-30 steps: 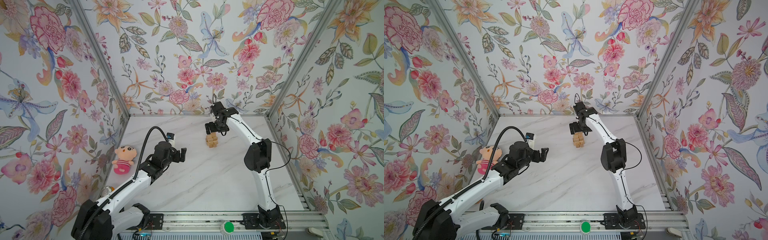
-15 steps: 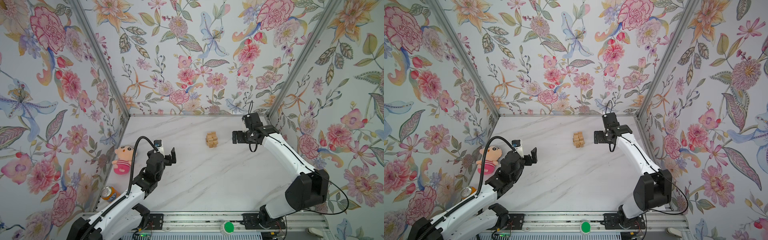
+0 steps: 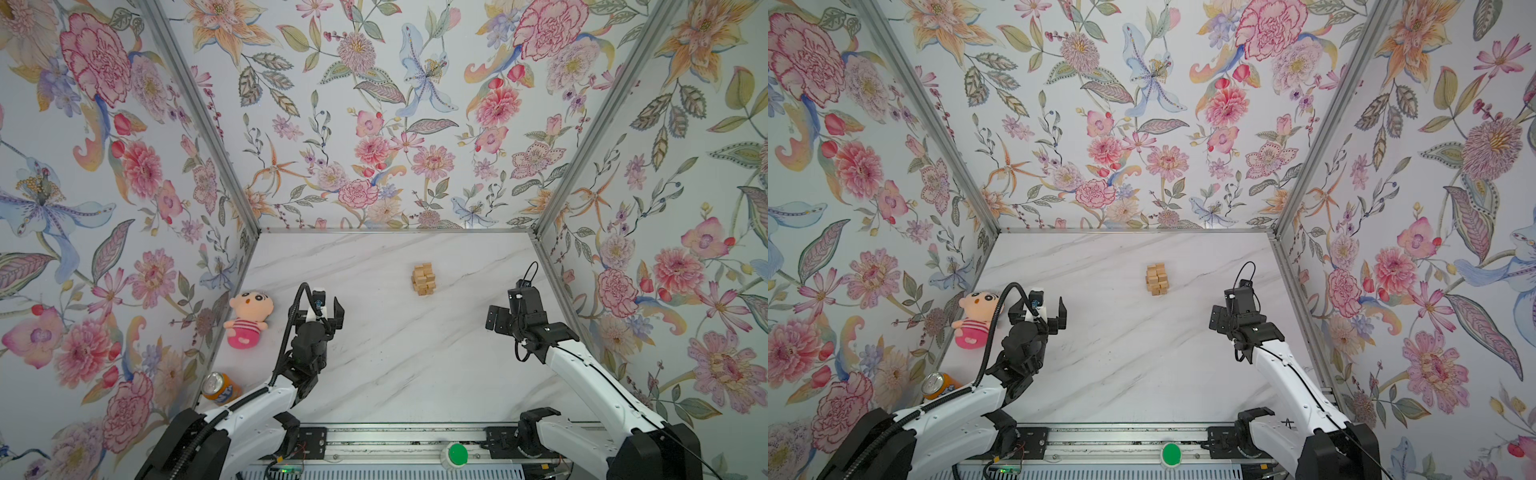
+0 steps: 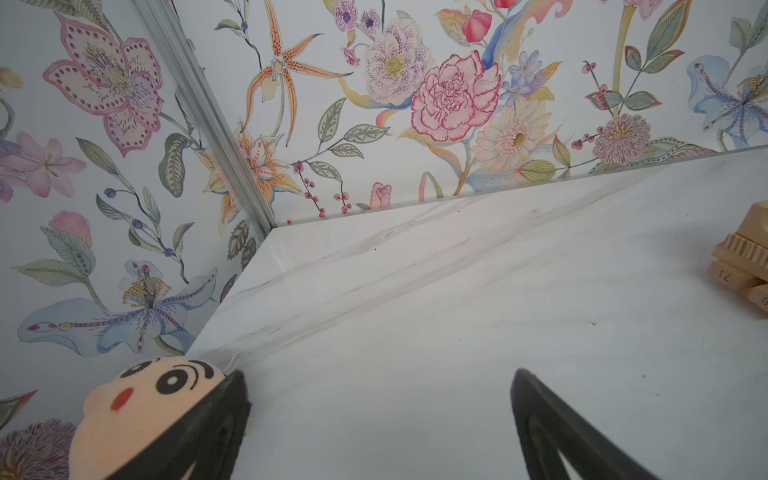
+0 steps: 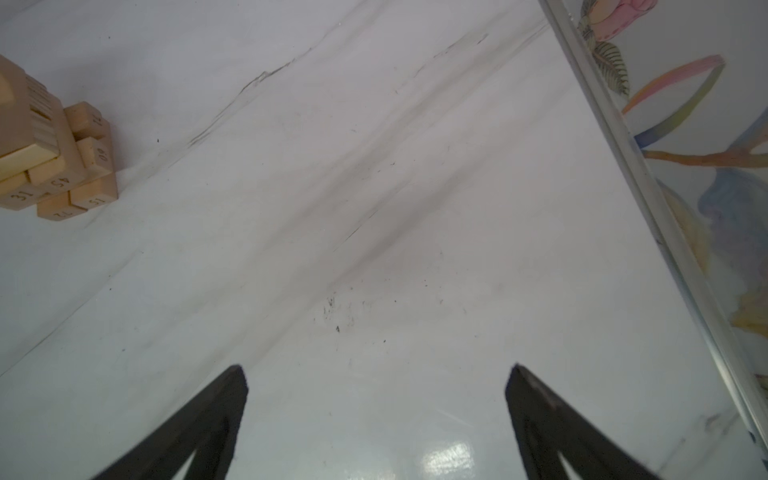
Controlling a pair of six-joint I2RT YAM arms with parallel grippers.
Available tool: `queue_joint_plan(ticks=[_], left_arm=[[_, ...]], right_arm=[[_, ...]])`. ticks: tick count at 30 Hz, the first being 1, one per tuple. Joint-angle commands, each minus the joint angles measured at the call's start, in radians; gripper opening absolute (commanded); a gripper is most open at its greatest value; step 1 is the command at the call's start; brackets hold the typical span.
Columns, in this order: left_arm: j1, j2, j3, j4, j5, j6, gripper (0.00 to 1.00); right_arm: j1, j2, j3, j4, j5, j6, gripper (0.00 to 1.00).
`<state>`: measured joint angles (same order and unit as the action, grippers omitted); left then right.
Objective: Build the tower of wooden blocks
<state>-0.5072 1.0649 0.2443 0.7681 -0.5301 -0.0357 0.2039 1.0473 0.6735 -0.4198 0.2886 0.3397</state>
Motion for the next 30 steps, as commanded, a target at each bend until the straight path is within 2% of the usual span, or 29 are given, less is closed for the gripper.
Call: queue_joint_plan(ticks=[1,4,9,12,16,20,22,23,25,30], left_arm=[[0.053,0.071,0.024,0.156,-0.01,0.105,0.99],[0.11,0.148,0.018,0.27,0.073,0.157,0.99],[0.204,0.233,-0.004,0.329,0.133,0.145,0.99],[0.251,0.299,-0.05,0.456,0.172,0.128,0.99],[0.295,0.381,-0.052,0.59,0.186,0.154,0.99],[0.36,0.459,-0.111,0.731,0.194,0.067,0.99],[0.37,0.552,-0.125,0.859,0.198,0.074,0.99],[0.371,0.548,-0.122,0.844,0.203,0.071,0.99],[0.384,0.506,-0.092,0.696,0.241,0.047,0.99],[0.421,0.516,-0.069,0.656,0.261,0.017,0.99]], right_arm=[[-0.054,0.01,-0.04,0.1,0.029,0.013,0.99],[-0.095,0.009,-0.077,0.201,0.031,0.021,0.99],[-0.113,0.004,-0.171,0.451,-0.001,-0.022,0.99],[-0.116,0.023,-0.225,0.579,0.023,-0.044,0.99],[-0.149,0.036,-0.255,0.695,0.034,-0.06,0.99],[-0.174,0.099,-0.234,0.741,-0.021,-0.076,0.99],[-0.187,0.137,-0.212,0.75,-0.045,-0.092,0.99],[-0.19,0.148,-0.207,0.756,-0.052,-0.101,0.99],[-0.182,0.152,-0.249,0.837,-0.035,-0.143,0.99],[-0.16,0.14,-0.416,1.081,-0.02,-0.165,0.99]])
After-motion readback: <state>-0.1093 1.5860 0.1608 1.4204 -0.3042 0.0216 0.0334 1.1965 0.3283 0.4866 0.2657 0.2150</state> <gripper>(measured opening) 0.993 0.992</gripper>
